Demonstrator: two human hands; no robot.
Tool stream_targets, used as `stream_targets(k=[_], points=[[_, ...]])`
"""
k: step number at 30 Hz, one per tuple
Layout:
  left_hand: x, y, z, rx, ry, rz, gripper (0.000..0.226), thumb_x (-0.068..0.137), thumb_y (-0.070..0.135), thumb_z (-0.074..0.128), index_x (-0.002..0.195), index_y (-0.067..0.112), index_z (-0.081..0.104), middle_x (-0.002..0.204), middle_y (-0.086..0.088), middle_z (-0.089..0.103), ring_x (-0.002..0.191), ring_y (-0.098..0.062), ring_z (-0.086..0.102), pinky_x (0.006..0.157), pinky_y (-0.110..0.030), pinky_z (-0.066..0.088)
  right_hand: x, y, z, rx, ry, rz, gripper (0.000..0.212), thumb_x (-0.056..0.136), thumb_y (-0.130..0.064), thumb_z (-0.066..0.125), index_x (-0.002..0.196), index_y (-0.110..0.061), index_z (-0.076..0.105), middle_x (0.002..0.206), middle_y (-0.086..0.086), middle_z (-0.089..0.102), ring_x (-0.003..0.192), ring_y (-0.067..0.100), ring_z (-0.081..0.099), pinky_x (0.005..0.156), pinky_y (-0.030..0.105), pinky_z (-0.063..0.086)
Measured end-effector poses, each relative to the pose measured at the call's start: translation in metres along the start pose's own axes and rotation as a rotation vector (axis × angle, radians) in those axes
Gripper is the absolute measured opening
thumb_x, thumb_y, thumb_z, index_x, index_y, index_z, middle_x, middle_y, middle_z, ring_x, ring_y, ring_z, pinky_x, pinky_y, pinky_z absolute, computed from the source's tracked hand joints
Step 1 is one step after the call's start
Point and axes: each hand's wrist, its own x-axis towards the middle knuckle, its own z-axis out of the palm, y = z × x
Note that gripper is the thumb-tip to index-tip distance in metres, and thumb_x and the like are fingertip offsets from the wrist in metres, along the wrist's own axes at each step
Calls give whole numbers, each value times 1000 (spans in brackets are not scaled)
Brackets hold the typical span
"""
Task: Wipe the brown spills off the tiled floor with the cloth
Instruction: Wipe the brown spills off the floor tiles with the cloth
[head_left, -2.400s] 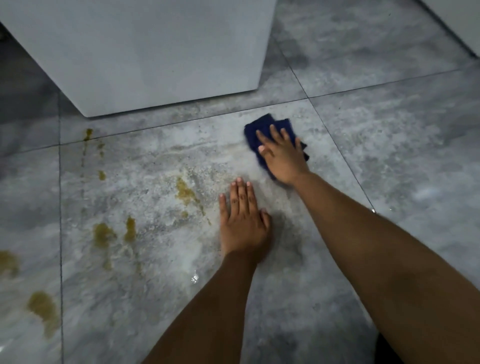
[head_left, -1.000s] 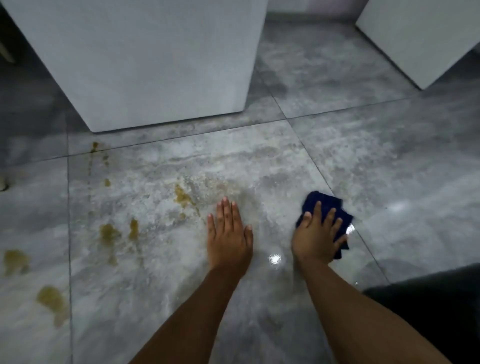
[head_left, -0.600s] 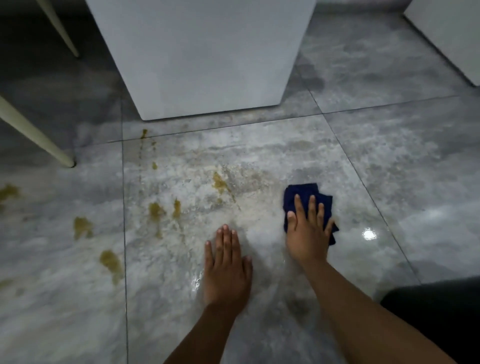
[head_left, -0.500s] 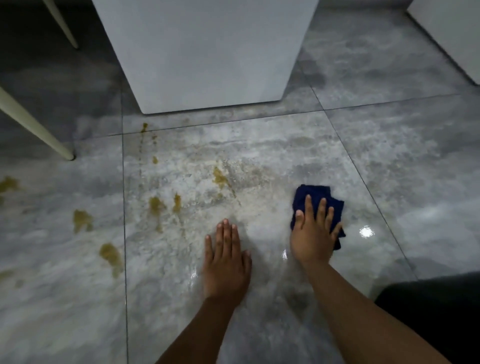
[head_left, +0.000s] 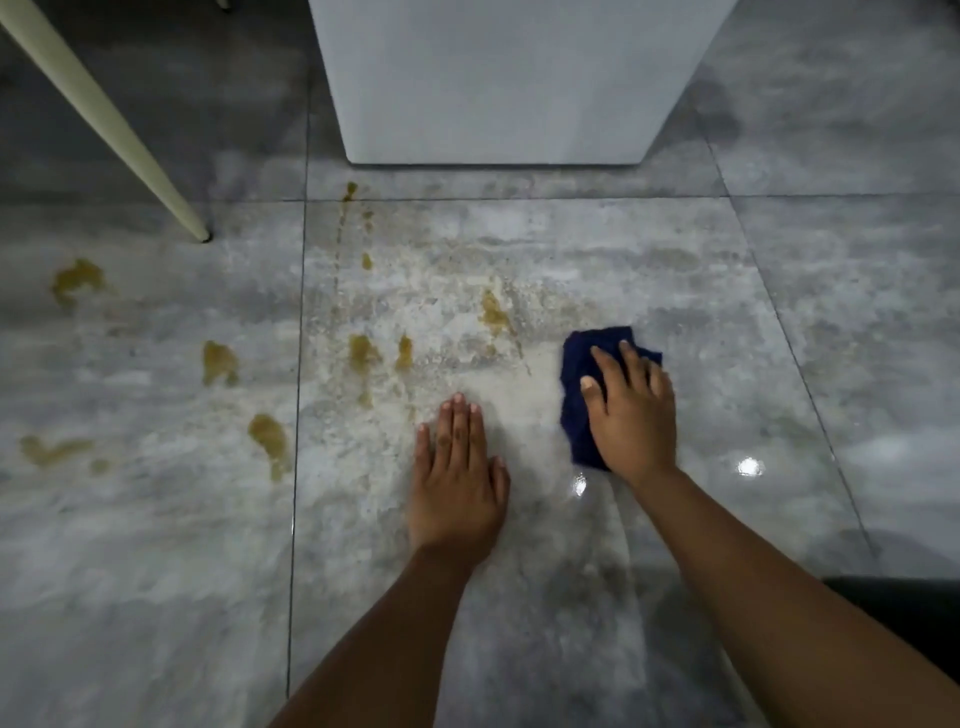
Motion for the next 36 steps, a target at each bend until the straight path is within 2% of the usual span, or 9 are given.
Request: stream_targets(k=[2,6,8,11,15,23,28,32,36], points=[[-1,-1,0,-5,-8,-2,63,95,36,25,147,2,27,155,-17,23,145,-27,19,116,-46,12,-9,-10,9,13,26,-32,58,96,-45,21,143,-19,42,151,14,34,137,41,29,113,57,19],[-3,-2,1,-9,-14,-9,61,96,36,23,147,2,25,156,-16,21,145,-26,17,115,-46,12,-21,-30,14,-7,-93,-489,49,100,-40,25,145,-27,37,154,5,30,142,33,24,114,55,19],[-2,-2,1,9,-12,-2,61,96,36,23,147,2,24,156,-16,21,145,-25,16,116,-46,10,3,-41,11,-30,-136,-587,50,99,-42,21,146,-30,34,155,3,28,144,31,21,116,52,13],[-2,-3,0,14,-11,-1,62,96,36,24,148,3,23,156,-15,19,146,-25,15,116,-45,8,41,-51,9,-46,-202,-530,59,94,-50,9,148,-34,25,159,-1,16,147,27,7,117,45,-1],[-3,-2,0,-1,-18,-13,62,96,36,25,149,3,22,157,-14,18,146,-24,13,116,-44,8,41,-28,8,-8,-140,-456,57,95,-49,11,148,-33,27,158,0,19,147,27,8,117,43,-1],[-3,-1,1,9,8,-6,61,95,35,28,147,3,24,156,-16,21,145,-26,17,115,-46,10,58,-83,13,-50,-213,-610,50,100,-46,17,149,-36,22,159,-2,12,147,27,4,117,46,-3],[-1,-1,1,-17,-10,-16,63,94,35,28,149,4,23,156,-15,20,146,-25,14,115,-47,11,110,-77,12,-18,-137,-336,48,102,-41,22,150,-34,20,160,1,10,147,28,4,118,47,2],[-2,-1,0,-14,-32,-22,63,94,35,26,149,3,21,157,-15,18,146,-25,12,117,-46,8,62,-39,10,-12,-103,-95,49,102,-42,20,151,-33,18,160,1,10,147,28,4,118,48,2],[-2,-1,1,-10,-30,-28,62,95,35,25,149,3,21,157,-15,18,146,-25,12,116,-46,7,12,-47,12,0,-125,-225,50,101,-44,21,150,-33,22,159,1,13,147,28,6,117,48,0]])
